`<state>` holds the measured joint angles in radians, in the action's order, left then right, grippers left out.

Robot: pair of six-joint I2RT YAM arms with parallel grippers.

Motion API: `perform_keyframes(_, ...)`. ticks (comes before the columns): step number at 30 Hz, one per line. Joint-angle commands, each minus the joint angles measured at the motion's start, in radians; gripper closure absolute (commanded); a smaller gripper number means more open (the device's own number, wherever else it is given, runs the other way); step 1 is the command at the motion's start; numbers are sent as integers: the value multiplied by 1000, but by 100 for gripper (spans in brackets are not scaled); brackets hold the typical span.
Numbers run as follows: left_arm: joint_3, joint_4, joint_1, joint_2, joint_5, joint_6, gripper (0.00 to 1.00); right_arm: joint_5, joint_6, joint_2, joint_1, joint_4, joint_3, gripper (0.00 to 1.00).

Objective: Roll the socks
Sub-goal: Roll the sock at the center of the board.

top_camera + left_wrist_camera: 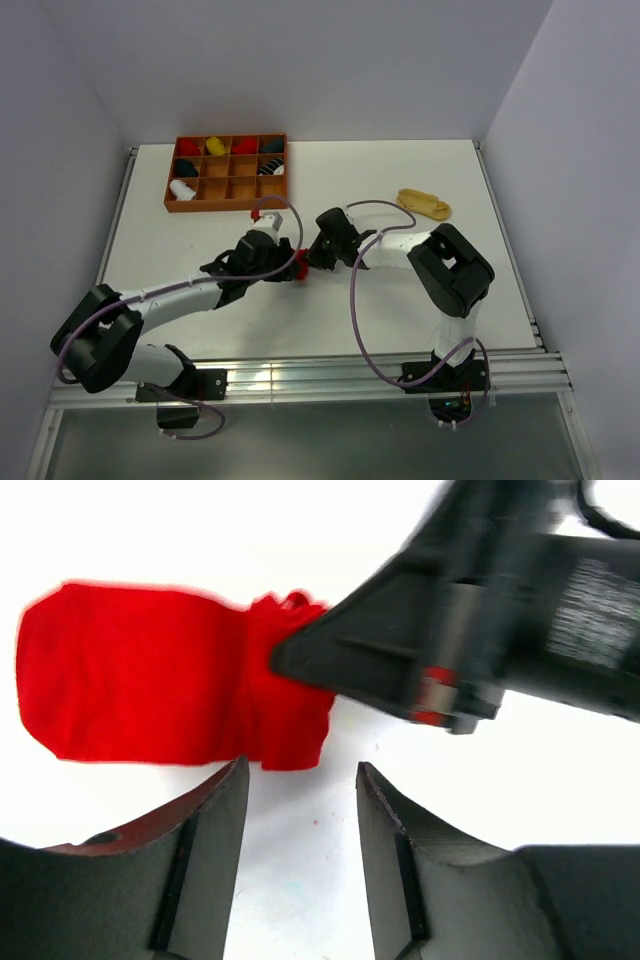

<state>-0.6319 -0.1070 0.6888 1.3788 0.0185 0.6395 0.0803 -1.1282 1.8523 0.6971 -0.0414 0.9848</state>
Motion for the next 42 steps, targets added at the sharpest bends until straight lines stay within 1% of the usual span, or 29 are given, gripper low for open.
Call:
perform_keyframes(1,-9,-5,134,-55,318,-115,48,7,21,27,-7,113,34,100)
perform_keyframes(3,-25,-20,211,-43,423,-144,47,18,19,28,-7,117,37,100)
perform_keyframes(7,-74,-16,284,57,527,-196,48,35,19,31,-7,133,48,100)
perform_keyframes(12,-126,-28,357,164,598,-218,49,36,24,24,-7,150,64,100)
perform_keyframes(13,-133,-11,360,195,609,-210,49,38,24,25,-7,153,68,100)
perform_keyframes(17,-149,-2,365,238,636,-207,51,47,22,24,-7,150,64,100)
perform_keyframes(23,-163,-3,367,287,638,-224,53,67,19,30,-7,146,71,100)
perform_keyframes(30,-213,55,367,359,646,-210,55,88,21,21,-7,158,77,100)
perform_keyframes(32,-226,78,367,378,656,-196,61,99,19,16,-7,156,75,100)
perform_keyframes(33,-235,87,367,384,659,-193,66,102,21,13,-7,153,77,100)
perform_keyframes(34,-239,98,367,394,660,-190,78,110,21,13,-7,155,78,100)
perform_keyframes(37,-252,104,367,405,661,-187,99,119,25,10,-7,147,81,100)
perform_keyframes(38,-253,104,367,405,652,-189,99,122,24,5,-7,143,77,100)
perform_keyframes(40,-246,104,365,391,641,-189,99,122,15,-16,-11,98,48,89)
perform_keyframes(41,-235,104,361,384,618,-184,99,127,12,-25,-13,78,34,76)
perform_keyframes(42,-229,102,354,361,598,-175,99,130,11,-42,-21,45,9,70)
